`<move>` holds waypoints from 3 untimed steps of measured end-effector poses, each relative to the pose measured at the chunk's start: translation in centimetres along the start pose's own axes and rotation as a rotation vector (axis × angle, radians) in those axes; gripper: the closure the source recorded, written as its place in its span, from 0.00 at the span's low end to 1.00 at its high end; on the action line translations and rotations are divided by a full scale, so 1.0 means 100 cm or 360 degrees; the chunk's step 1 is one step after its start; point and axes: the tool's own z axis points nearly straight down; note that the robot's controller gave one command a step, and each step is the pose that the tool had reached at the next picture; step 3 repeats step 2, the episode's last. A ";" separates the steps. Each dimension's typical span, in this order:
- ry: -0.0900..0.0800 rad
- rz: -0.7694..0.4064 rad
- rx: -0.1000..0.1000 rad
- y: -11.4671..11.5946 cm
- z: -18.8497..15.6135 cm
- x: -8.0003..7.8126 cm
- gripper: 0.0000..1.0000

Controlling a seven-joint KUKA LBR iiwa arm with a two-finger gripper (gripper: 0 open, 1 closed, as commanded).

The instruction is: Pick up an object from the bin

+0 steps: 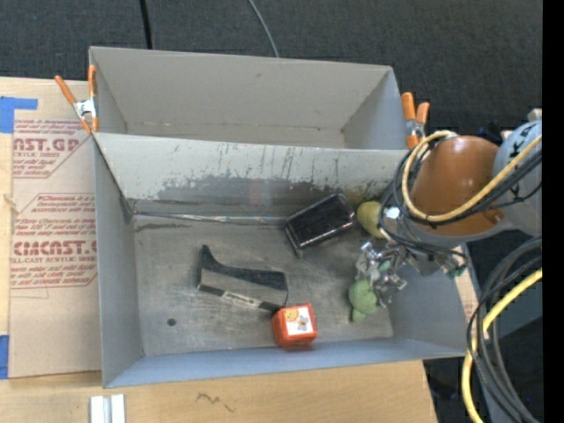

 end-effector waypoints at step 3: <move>0.0013 -0.0024 -0.0021 0.013 -0.124 -0.011 1.00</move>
Offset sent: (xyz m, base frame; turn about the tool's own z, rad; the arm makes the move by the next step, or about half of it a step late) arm -0.0014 0.0162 0.1245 -0.0150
